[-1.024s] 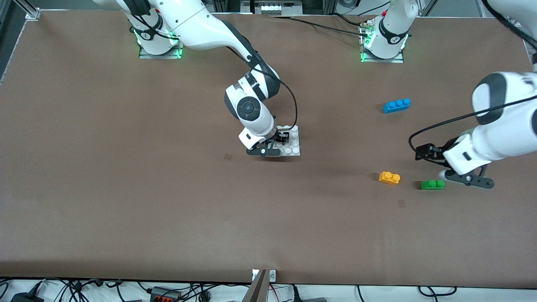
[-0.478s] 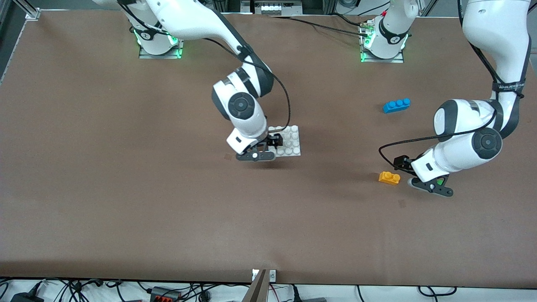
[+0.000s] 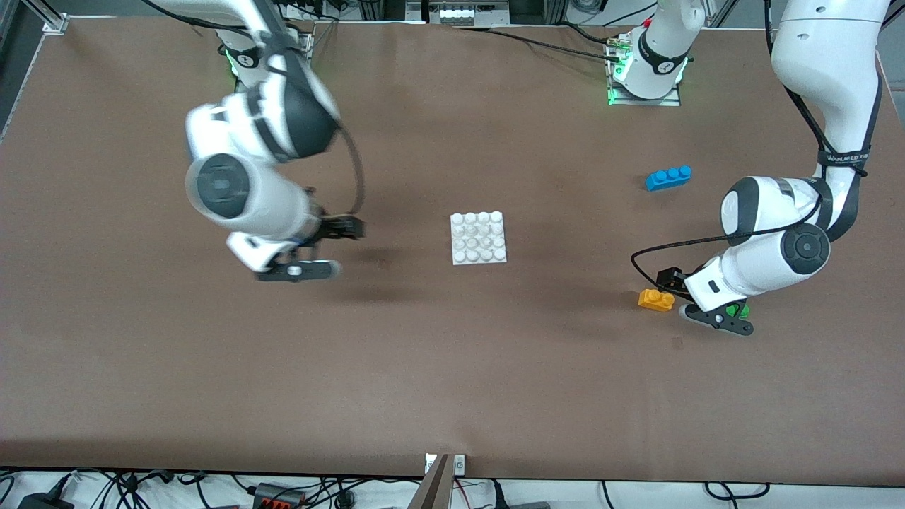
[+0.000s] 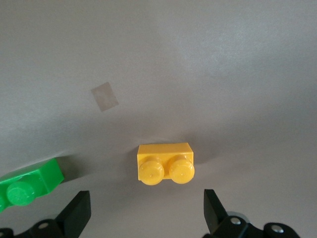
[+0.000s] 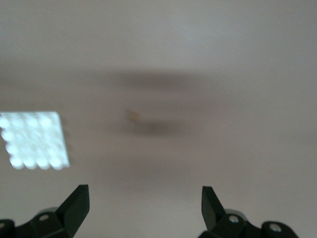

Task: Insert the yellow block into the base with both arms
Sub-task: 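Release the base and withdraw the right gripper while the left gripper reaches the yellow brick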

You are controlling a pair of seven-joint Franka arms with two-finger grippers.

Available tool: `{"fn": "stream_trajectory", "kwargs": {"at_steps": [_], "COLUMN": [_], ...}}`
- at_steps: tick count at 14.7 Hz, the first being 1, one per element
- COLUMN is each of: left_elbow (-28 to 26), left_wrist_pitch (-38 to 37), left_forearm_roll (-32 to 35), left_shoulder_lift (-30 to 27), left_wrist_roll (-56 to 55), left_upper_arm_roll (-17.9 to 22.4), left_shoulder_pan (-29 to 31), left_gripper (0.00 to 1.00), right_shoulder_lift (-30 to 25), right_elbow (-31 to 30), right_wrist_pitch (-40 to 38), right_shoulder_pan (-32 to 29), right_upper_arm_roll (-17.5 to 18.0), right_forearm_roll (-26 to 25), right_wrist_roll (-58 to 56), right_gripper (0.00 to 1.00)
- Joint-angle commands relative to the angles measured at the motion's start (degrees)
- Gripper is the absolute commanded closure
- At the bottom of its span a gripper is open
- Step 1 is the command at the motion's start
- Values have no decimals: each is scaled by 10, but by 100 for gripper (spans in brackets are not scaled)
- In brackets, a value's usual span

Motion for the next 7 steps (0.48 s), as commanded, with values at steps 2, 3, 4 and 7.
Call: {"fn": "stream_trajectory", "kwargs": {"at_steps": [2,3,4,7], "left_elbow": [-1,-5,-7,-14], "left_wrist_pitch": [27,30,36,45], "left_forearm_roll": [12,12,12,13], "left_shoulder_lift": [13,13,16,19], "left_wrist_roll": [-19,-19,-19,-19], "left_upper_arm_roll": [-1,-1,-1,-1], "left_shoulder_pan": [-5,-6,-8,-10], "left_gripper": [0,0,0,0], "right_shoulder_lift": [-74,-88,-101,-119], "right_elbow": [-14,-13,-14,17], "right_wrist_pitch": [-59,-60,-70,-135], "right_shoulder_pan": [-72,-85,-101,-161], "right_upper_arm_roll": [1,-7,-17,-37], "right_forearm_roll": [-66,-78,-85,-83], "right_wrist_roll": [-130,-152,-169,-223], "right_gripper": [0,0,0,0]}}
